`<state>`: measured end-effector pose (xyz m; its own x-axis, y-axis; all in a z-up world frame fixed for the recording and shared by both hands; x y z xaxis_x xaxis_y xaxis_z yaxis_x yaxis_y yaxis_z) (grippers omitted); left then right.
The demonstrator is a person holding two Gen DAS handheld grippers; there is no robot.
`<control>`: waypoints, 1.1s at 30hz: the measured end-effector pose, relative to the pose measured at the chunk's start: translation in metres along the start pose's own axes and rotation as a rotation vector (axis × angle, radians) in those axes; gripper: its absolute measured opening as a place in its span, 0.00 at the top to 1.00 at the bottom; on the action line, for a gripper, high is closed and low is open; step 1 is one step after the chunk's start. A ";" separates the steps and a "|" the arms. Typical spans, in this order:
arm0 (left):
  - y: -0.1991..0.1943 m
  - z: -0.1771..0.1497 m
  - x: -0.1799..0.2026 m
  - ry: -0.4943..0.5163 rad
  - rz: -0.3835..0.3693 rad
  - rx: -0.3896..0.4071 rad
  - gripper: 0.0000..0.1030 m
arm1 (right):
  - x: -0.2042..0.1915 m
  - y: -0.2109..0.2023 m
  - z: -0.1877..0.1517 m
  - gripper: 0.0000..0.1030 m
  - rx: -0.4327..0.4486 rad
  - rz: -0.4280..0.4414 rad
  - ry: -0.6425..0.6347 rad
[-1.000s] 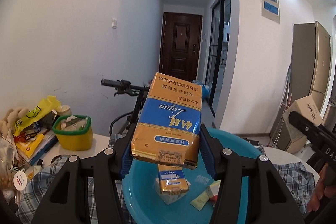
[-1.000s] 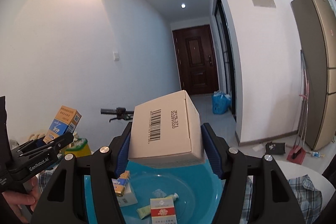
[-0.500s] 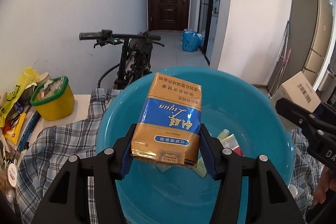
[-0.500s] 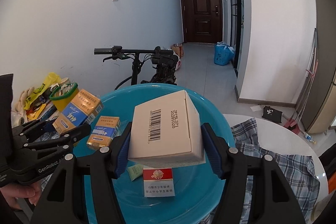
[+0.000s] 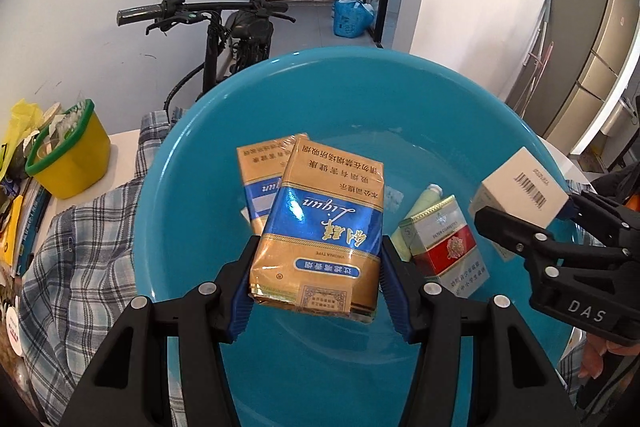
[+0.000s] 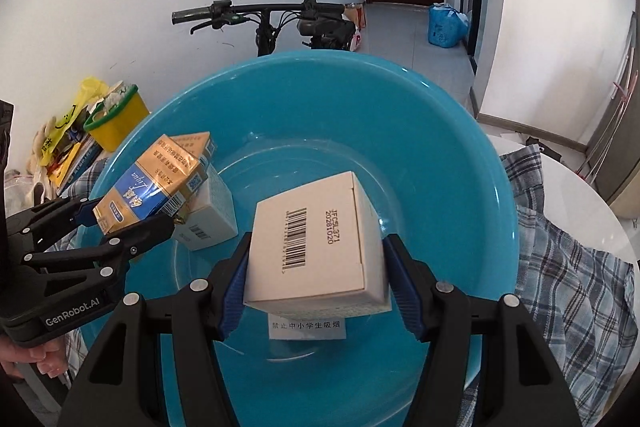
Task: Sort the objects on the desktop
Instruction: 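Lower the gold-blue box with the left tool while the right tool lowers the white box into the basin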
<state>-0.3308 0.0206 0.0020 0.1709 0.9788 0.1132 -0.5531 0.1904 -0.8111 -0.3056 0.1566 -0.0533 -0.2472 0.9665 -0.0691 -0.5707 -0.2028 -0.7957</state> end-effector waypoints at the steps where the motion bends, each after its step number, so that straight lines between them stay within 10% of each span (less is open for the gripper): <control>1: -0.001 -0.001 0.002 0.005 -0.018 0.000 0.44 | -0.001 0.000 0.000 0.41 -0.003 0.001 -0.006; 19: 0.011 -0.018 0.045 0.153 -0.129 -0.105 0.44 | 0.021 -0.016 0.006 0.40 0.041 -0.034 0.035; 33: 0.023 -0.030 0.052 0.205 0.022 -0.137 0.44 | 0.005 -0.012 0.003 0.40 0.019 -0.017 -0.019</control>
<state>-0.3097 0.0733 -0.0280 0.3299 0.9439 -0.0130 -0.4454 0.1435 -0.8838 -0.3023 0.1634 -0.0420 -0.2521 0.9667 -0.0444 -0.5897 -0.1899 -0.7850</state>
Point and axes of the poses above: each gripper's, at about its wrist camera, not at the fingertips, and y roughly the way its jaws point, x to its right, z to its top, the point moved 2 cm from there along y, roughly the way its jaws point, and after that the axes turned 5 degrees about -z, right-handed, at the moved point
